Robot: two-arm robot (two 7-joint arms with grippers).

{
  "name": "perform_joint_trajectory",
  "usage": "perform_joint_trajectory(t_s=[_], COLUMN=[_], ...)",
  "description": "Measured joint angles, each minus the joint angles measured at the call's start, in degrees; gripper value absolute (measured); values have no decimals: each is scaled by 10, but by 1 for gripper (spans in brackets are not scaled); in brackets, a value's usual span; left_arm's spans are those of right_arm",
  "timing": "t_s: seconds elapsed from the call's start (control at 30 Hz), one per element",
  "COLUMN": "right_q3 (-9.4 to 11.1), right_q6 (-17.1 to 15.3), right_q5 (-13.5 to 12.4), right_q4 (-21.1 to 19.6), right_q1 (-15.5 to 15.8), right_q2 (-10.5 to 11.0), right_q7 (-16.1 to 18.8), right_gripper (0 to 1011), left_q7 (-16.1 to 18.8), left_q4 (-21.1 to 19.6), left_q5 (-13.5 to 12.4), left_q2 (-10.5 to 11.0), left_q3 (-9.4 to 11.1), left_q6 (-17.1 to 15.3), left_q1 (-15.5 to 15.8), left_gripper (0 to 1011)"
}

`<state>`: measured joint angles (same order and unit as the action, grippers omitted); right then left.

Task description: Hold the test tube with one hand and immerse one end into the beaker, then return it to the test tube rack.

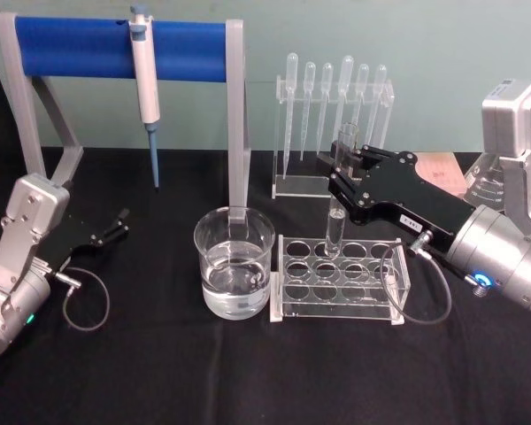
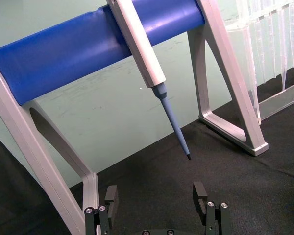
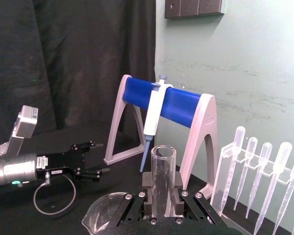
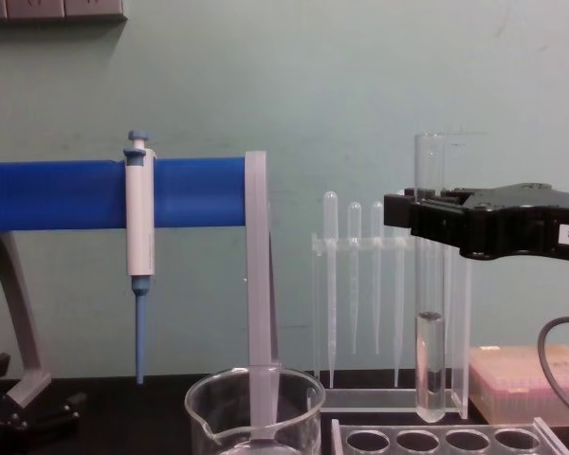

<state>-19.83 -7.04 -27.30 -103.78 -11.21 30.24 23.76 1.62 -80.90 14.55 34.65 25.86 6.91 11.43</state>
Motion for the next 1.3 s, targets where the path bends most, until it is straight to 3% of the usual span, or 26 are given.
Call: perform_joint_trajectory(t_s=[1.3], right_q3=[0], right_q6=[-1], right_q5=[1], right_q4=[1], right_q1=[-1], right_q2=[0], right_q7=[1], right_gripper=[226], left_q7=[0], left_q4=[0], left_q5=[0], left_q2=[0], left_q3=[0], left_q6=[0], left_q1=[0], left_gripper=[1000])
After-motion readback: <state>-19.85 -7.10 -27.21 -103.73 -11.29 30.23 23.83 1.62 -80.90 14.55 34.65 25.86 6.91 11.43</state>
